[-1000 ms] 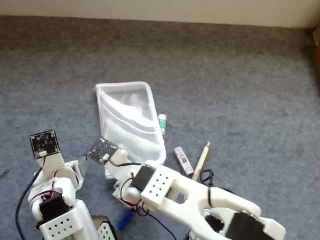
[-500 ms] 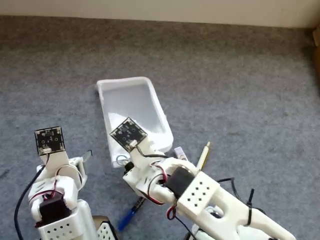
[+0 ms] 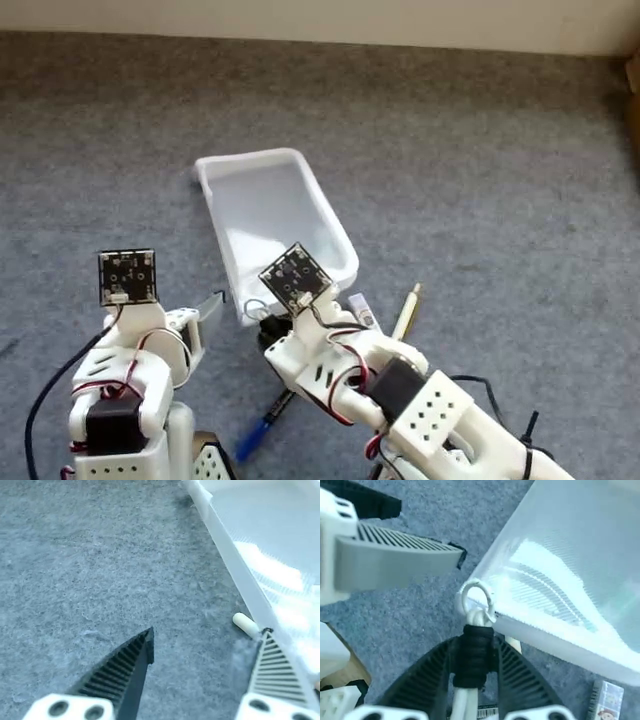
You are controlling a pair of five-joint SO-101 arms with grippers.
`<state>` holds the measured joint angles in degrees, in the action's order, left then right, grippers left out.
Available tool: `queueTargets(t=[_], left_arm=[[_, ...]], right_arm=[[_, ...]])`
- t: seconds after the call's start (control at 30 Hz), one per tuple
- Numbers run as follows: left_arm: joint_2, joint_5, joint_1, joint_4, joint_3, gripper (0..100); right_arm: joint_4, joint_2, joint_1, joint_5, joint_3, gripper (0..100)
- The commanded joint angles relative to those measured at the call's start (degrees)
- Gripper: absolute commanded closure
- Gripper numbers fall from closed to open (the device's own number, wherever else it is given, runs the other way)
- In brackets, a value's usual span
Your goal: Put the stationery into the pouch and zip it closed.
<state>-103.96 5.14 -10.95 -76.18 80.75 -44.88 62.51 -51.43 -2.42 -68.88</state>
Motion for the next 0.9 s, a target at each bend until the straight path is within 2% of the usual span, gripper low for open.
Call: queueTargets(t=[0.0,0.2,0.57,0.73,0.87], left_arm=[[-0.8,0.7,2.5,-0.8,-3.2,69],[-0.8,0.9,4.8,-3.4,-5.1,69],[-0.8,0.7,6.0,-3.6,-8.2,69],[-0.8,0.7,13.8,-4.2,-6.8,69],[-0.8,0.6,14.4,-4.0,-5.6,69]], right_arm=[[1.6,4.4,1.1,0.7,0.0,99.2],[4.1,4.8,2.6,0.5,-0.3,99.2],[5.3,4.7,3.5,0.4,-0.4,99.2],[5.4,4.7,3.3,0.4,-0.4,99.2],[5.4,4.7,3.3,0.4,-0.4,99.2]])
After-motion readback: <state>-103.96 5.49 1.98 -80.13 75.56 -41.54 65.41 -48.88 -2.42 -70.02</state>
